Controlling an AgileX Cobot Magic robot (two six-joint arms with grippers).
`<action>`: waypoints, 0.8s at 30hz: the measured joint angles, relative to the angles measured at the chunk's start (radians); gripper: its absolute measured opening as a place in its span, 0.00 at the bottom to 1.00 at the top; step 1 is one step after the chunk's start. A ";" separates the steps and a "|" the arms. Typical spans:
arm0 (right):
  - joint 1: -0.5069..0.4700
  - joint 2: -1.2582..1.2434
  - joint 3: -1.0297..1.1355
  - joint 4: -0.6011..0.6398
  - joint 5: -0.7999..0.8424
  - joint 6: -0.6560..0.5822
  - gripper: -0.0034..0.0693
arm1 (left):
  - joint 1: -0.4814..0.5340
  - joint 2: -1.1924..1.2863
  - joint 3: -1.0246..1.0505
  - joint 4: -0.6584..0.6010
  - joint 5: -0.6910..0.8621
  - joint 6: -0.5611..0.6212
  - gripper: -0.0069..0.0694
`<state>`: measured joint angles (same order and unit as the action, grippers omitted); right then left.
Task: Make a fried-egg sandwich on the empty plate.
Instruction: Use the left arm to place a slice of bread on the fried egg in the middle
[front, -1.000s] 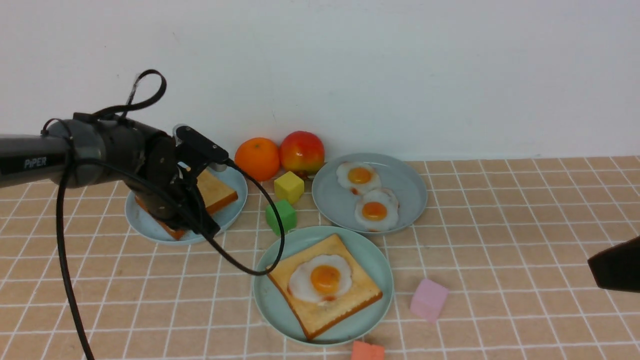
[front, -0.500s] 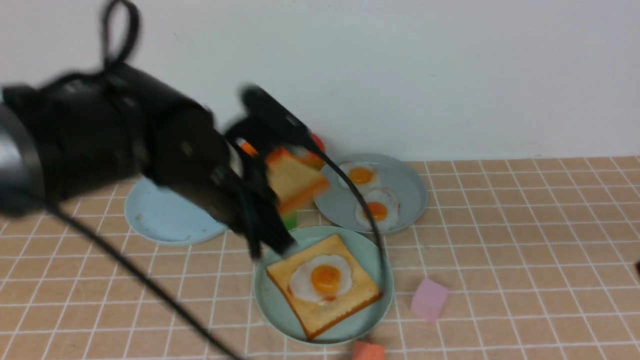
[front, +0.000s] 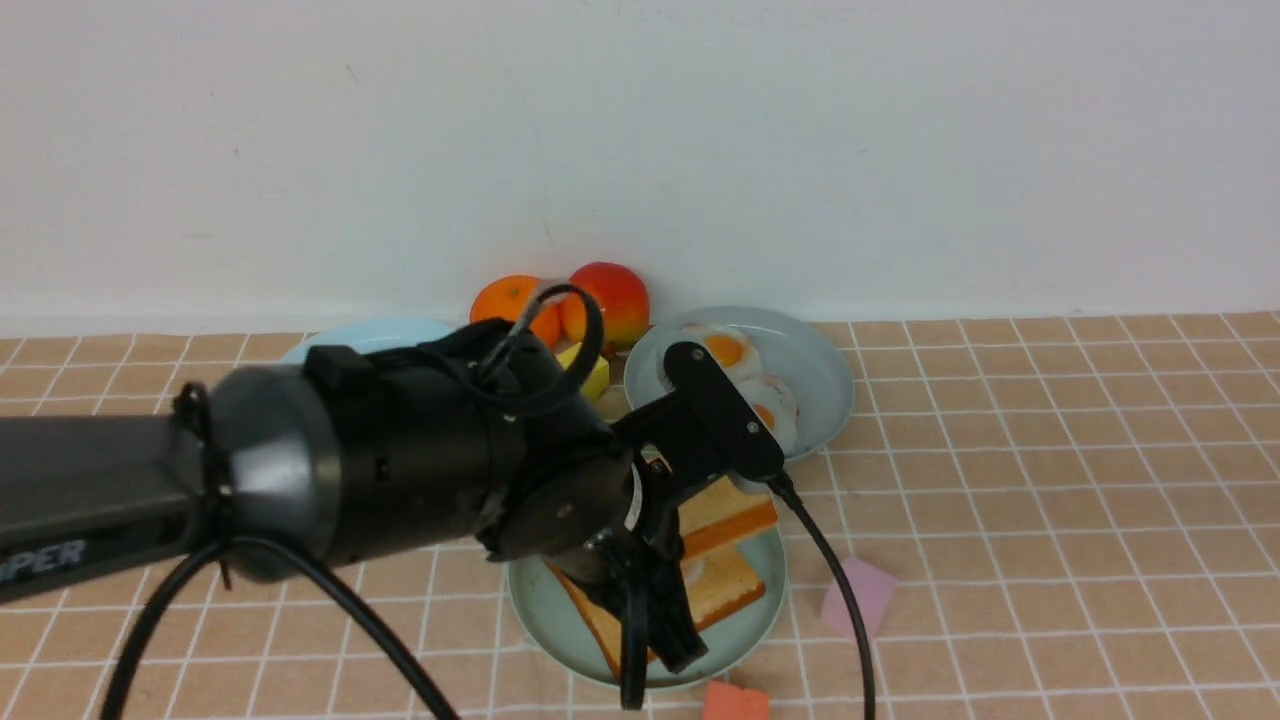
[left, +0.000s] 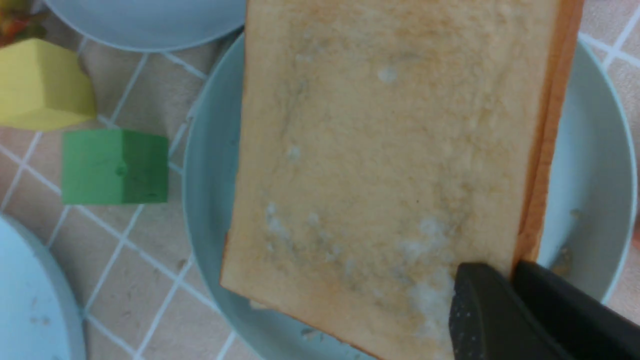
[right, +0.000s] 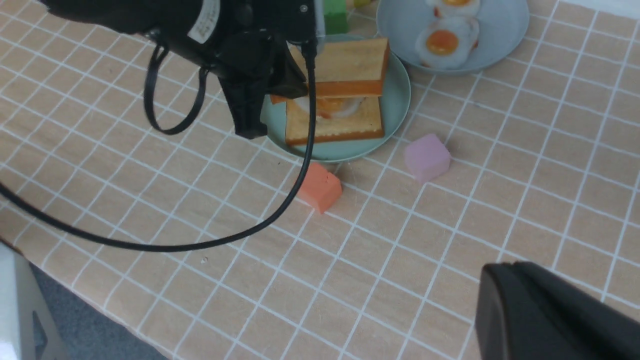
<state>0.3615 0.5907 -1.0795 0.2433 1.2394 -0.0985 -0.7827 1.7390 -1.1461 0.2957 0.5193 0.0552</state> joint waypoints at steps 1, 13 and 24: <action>0.000 -0.001 0.000 0.000 0.005 0.000 0.07 | 0.000 0.004 0.000 0.000 0.000 0.000 0.13; 0.000 -0.003 0.000 -0.012 0.028 0.022 0.08 | -0.001 0.073 0.000 -0.004 0.003 0.000 0.13; 0.000 -0.003 0.000 -0.015 0.028 0.038 0.09 | -0.001 0.079 0.000 -0.004 -0.006 0.000 0.29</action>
<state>0.3615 0.5874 -1.0795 0.2284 1.2673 -0.0608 -0.7838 1.8180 -1.1461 0.2916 0.5135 0.0552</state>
